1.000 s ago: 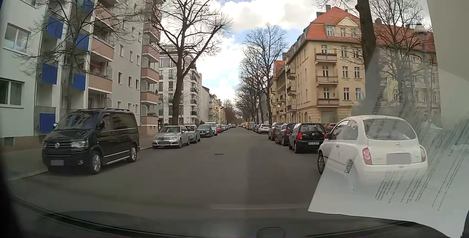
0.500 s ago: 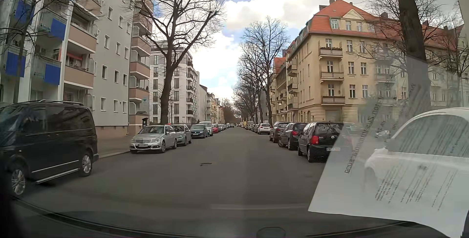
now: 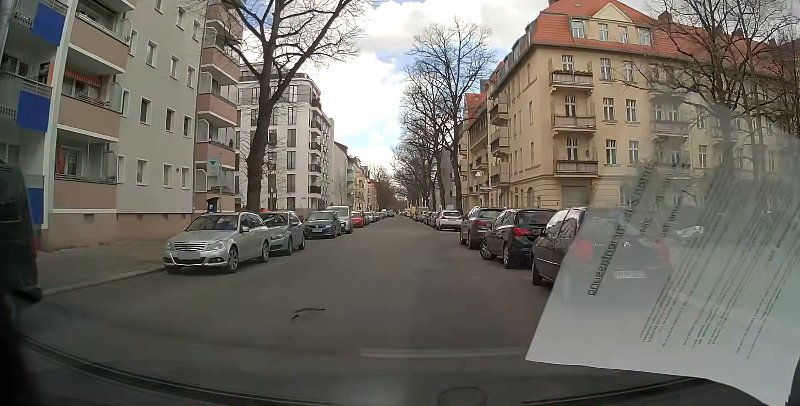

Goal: Follow the waypoints while adhering to traffic rules and regulations

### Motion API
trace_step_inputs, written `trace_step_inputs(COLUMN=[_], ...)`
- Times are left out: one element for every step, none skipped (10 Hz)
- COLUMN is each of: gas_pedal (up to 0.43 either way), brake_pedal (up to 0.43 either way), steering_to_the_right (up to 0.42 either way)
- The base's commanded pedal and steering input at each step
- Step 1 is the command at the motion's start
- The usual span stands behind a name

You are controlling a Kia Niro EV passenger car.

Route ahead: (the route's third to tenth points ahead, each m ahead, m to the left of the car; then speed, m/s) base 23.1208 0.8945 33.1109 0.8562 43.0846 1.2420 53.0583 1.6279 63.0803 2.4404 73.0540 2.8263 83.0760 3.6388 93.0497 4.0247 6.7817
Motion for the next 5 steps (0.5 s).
trace_step_inputs(gas_pedal=[0.0,0.0,0.0,0.0,0.0], brake_pedal=[0.03,0.03,0.03,0.03,0.03], steering_to_the_right=[0.013,0.013,0.01,0.005,0.002])
